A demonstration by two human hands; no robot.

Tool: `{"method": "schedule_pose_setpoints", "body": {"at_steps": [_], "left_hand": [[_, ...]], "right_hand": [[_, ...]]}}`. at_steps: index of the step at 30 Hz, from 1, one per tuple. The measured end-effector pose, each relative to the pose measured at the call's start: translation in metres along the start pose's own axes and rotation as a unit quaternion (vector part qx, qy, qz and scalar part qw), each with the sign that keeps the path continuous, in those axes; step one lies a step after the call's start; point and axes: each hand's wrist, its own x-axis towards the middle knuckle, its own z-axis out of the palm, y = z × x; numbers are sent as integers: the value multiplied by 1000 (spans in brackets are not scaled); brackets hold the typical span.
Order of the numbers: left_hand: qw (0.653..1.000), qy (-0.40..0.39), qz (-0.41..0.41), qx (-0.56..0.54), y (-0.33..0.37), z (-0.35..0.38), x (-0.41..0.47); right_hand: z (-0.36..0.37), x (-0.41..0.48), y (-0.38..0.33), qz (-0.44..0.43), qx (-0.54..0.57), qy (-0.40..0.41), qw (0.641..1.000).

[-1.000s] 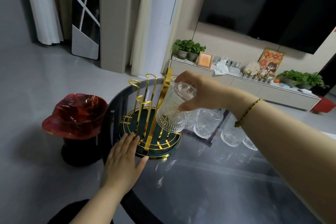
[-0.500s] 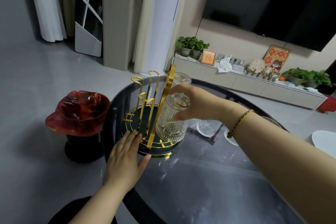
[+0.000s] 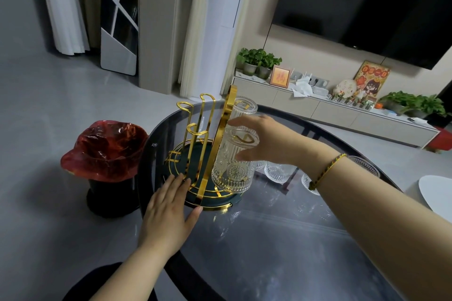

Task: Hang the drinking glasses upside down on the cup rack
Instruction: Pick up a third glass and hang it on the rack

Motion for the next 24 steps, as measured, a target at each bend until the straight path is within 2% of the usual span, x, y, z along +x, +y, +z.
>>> {"method": "schedule_pose_setpoints", "body": {"at_steps": [3,13,19,21,24], "left_hand": [[1000,6,1,-5,0,0,0],[1000,-7,-7,0,2,-3,1],[1000,-14,17,-1,11,-13,-8],[999,4,51,-5,21,-15,-17],[991,-22,133,1,50,-17,-29]], "right_hand": [[-1,-2,1,19,-21,2,1000],[3,-6,5,5,-25,22,999],[-3,-35,14,-4,2,103,995],[-4,-53,24,10,24,140,990],[2,-86,44,54,73,207,974]]}}
